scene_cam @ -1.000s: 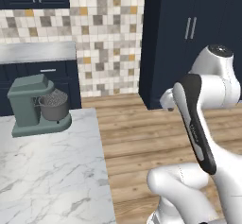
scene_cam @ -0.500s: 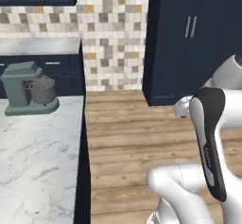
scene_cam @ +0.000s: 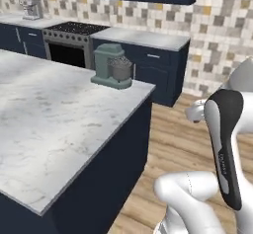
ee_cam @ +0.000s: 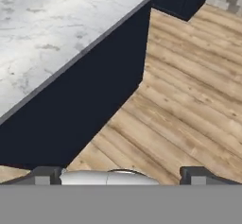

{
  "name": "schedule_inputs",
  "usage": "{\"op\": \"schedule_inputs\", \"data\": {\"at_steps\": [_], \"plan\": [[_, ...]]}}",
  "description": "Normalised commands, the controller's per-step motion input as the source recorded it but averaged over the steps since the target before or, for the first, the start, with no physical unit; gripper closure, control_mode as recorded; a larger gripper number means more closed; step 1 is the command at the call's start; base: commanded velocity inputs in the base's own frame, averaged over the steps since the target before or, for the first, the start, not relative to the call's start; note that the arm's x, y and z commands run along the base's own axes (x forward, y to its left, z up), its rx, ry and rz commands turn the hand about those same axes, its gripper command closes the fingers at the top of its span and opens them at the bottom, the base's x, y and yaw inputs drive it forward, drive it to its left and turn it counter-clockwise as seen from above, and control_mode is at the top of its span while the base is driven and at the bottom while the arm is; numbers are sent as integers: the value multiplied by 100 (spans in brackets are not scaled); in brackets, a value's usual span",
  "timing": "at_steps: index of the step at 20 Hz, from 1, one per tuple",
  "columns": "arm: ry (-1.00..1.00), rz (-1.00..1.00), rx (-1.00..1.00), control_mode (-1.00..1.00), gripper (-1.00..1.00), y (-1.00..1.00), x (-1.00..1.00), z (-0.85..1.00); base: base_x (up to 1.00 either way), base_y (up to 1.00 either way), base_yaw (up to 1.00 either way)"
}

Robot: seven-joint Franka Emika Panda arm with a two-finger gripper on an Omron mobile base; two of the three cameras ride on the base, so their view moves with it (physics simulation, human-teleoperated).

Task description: Navigate to the coffee machine.

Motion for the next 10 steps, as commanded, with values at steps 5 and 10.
{"op": "schedule_inputs", "data": {"at_steps": [5,10], "plan": [[0,0,0,100,-100,0,0,0,-10,-29,97],[0,0,0,100,-100,0,0,0,-52,-83,72]]}}
